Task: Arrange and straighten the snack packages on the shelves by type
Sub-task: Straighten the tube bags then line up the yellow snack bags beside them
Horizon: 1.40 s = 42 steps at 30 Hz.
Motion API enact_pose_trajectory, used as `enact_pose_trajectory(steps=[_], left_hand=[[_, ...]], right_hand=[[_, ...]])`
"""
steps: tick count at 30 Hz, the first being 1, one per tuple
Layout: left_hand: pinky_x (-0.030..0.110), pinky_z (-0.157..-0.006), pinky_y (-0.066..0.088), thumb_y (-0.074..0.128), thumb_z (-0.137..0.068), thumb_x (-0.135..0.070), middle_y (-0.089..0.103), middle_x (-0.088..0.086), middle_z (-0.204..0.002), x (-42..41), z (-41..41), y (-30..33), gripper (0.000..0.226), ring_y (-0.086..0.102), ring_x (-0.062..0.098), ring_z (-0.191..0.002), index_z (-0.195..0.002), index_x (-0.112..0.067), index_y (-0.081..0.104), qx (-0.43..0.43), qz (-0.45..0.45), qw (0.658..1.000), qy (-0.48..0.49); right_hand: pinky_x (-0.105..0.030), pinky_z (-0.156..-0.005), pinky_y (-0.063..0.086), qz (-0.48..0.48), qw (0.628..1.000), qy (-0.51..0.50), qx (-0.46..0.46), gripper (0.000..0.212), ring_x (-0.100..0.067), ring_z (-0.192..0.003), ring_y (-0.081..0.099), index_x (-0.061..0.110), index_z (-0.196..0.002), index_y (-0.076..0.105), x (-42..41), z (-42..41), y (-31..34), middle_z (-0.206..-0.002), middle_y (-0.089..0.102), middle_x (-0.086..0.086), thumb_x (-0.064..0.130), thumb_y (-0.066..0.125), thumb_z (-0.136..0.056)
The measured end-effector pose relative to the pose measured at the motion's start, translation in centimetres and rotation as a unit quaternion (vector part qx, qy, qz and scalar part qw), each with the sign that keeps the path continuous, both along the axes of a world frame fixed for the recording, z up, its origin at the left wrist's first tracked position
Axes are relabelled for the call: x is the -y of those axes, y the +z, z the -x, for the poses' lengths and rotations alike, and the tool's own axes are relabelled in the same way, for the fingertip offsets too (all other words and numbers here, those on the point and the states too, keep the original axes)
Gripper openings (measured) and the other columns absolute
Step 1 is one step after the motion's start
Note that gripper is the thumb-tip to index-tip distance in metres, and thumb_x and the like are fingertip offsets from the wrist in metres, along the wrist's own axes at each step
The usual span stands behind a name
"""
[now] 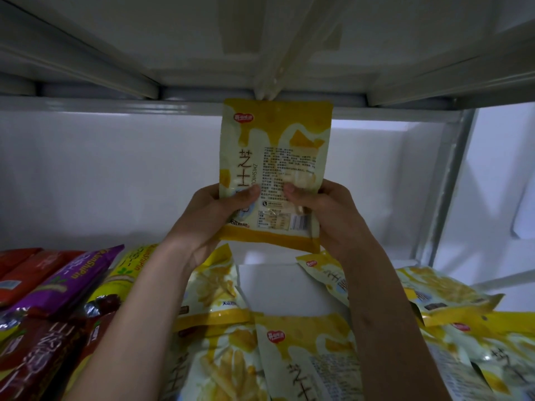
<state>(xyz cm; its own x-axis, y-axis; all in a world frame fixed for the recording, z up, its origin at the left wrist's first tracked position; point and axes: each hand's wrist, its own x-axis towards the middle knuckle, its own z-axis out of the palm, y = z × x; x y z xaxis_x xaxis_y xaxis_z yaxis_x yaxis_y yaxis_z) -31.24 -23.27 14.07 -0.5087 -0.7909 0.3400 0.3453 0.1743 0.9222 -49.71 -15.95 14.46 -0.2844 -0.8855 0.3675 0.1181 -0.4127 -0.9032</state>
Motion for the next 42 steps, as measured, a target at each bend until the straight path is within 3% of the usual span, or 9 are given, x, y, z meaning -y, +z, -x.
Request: enact_pose_trajectory(steps=[3,9,14,20,24,27,34,42], left_hand=[[0.048,-0.099,0.058,0.076,-0.08,-0.03,0.078,0.01,-0.117,0.05,0.04,0.07,0.046,0.075,0.028,-0.109,-0.121,-0.009,0.074,0.006,0.012,0.999,0.034],[0.049,-0.097,0.058,0.079,-0.077,-0.031,0.079,0.01,-0.114,0.03,0.14,-0.07,0.048,0.077,0.03,-0.106,-0.12,-0.01,0.075,0.015,0.025,0.998,0.064],[0.046,-0.095,0.059,0.076,-0.079,-0.034,0.079,0.009,-0.114,0.05,0.13,-0.09,0.047,0.076,0.029,-0.107,-0.12,-0.012,0.074,0.035,-0.003,0.999,0.038],[0.051,-0.097,0.058,0.076,-0.082,-0.029,0.078,0.013,-0.116,0.42,-0.02,-0.12,0.045,0.076,0.033,-0.108,-0.121,-0.006,0.073,0.001,-0.016,0.998,0.055],[0.049,-0.091,0.063,0.076,-0.081,-0.024,0.079,0.013,-0.113,0.34,-0.2,-0.21,0.042,0.076,0.033,-0.105,-0.118,-0.005,0.074,0.007,-0.011,0.998,0.063],[0.051,-0.093,0.062,0.076,-0.079,-0.026,0.078,0.014,-0.114,0.16,-0.11,-0.09,0.045,0.075,0.036,-0.107,-0.119,-0.005,0.073,0.016,-0.006,0.998,0.053],[0.043,-0.078,0.065,0.071,-0.089,-0.014,0.078,0.017,-0.112,-0.28,0.42,0.1,0.032,0.077,0.032,-0.1,-0.118,0.0,0.071,-0.065,-0.049,0.996,0.037],[0.05,-0.088,0.063,0.074,-0.081,-0.013,0.077,0.019,-0.116,0.09,0.21,0.09,0.037,0.076,0.035,-0.106,-0.115,0.0,0.072,-0.09,-0.043,0.994,0.041]], right_hand=[[-0.038,-0.078,0.064,-0.002,1.0,-0.01,-0.013,0.028,-0.025,-0.097,0.079,0.007,-0.113,0.076,0.04,-0.12,-0.04,-0.106,0.081,-0.009,0.003,0.079,-0.086],[-0.051,-0.094,0.06,-0.02,0.999,0.033,0.014,0.034,-0.03,-0.108,0.076,0.007,-0.123,0.073,-0.12,-0.16,0.06,-0.116,0.079,-0.011,0.016,0.078,-0.091],[-0.043,-0.086,0.064,-0.013,1.0,-0.005,-0.009,0.027,-0.025,-0.1,0.078,0.005,-0.117,0.075,-0.21,0.08,0.0,-0.108,0.081,-0.009,0.013,0.078,-0.091],[-0.051,-0.097,0.06,-0.032,0.999,0.003,-0.043,0.032,-0.026,-0.103,0.078,0.009,-0.118,0.076,-0.16,0.05,-0.18,-0.11,0.08,-0.008,0.014,0.081,-0.087],[-0.05,-0.097,0.059,-0.035,0.998,0.033,-0.042,0.032,-0.028,-0.108,0.076,0.009,-0.123,0.073,-0.06,-0.2,-0.01,-0.116,0.079,-0.009,0.02,0.076,-0.093],[-0.046,-0.093,0.061,-0.023,0.999,0.003,-0.037,0.026,-0.026,-0.103,0.078,0.007,-0.119,0.075,0.01,-0.06,-0.14,-0.111,0.08,-0.009,0.016,0.075,-0.094],[-0.051,-0.098,0.059,-0.043,0.997,0.032,-0.056,0.031,-0.03,-0.104,0.077,0.007,-0.115,0.077,-0.1,-0.2,-0.07,-0.11,0.08,-0.012,0.016,0.081,-0.086],[-0.055,-0.101,0.057,-0.009,0.998,0.008,-0.069,0.03,-0.031,-0.107,0.076,0.006,-0.116,0.077,0.18,-0.23,-0.32,-0.112,0.079,-0.012,0.016,0.081,-0.087]])
